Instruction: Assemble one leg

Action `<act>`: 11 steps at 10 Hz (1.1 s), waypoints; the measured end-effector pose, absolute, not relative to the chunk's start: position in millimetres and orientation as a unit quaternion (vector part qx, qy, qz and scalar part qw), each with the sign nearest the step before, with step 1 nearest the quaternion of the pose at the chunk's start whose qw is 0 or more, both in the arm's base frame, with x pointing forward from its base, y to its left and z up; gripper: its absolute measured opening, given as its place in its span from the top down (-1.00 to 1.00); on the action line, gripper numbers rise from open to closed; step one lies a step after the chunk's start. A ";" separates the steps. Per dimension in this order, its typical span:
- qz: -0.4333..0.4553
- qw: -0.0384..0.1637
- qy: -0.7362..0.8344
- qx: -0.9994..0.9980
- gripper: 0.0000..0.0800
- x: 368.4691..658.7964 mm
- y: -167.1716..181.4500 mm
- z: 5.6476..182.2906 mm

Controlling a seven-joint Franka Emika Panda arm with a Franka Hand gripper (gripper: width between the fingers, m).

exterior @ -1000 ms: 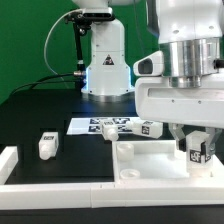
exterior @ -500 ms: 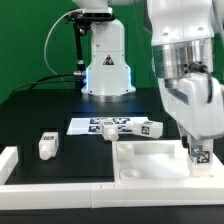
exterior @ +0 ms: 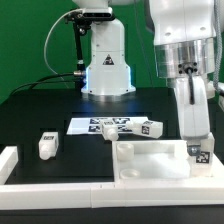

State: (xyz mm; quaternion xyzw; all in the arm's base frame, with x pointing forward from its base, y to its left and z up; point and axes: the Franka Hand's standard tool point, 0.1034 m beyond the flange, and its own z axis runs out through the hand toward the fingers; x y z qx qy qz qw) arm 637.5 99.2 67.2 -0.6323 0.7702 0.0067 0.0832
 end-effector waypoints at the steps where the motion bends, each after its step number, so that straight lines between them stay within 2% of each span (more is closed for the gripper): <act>1: -0.010 0.086 0.717 -0.692 0.03 638.8 104.2 67.4; 2: -0.013 0.083 0.635 -0.768 -0.33 637.2 113.1 67.4; 3: -0.008 0.081 0.566 -0.820 -0.56 637.3 118.6 69.5; 5: -0.016 0.080 0.505 -0.859 -0.61 638.5 116.9 69.0; 7: -0.022 0.075 0.447 -0.891 -0.62 638.5 116.3 68.9; 8: -0.039 0.048 0.292 -0.954 -0.62 638.5 115.7 69.0; 9: -0.046 0.043 0.227 -0.972 -0.62 639.8 117.0 70.0; 10: -0.059 0.042 0.168 -0.983 -0.41 642.0 121.3 70.7; 11: -0.058 0.044 0.180 -0.981 -0.07 641.8 121.7 70.3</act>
Offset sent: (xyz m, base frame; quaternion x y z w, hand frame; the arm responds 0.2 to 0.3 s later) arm 0.0000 0.0000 0.0000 0.0000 0.0000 -0.1296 0.9916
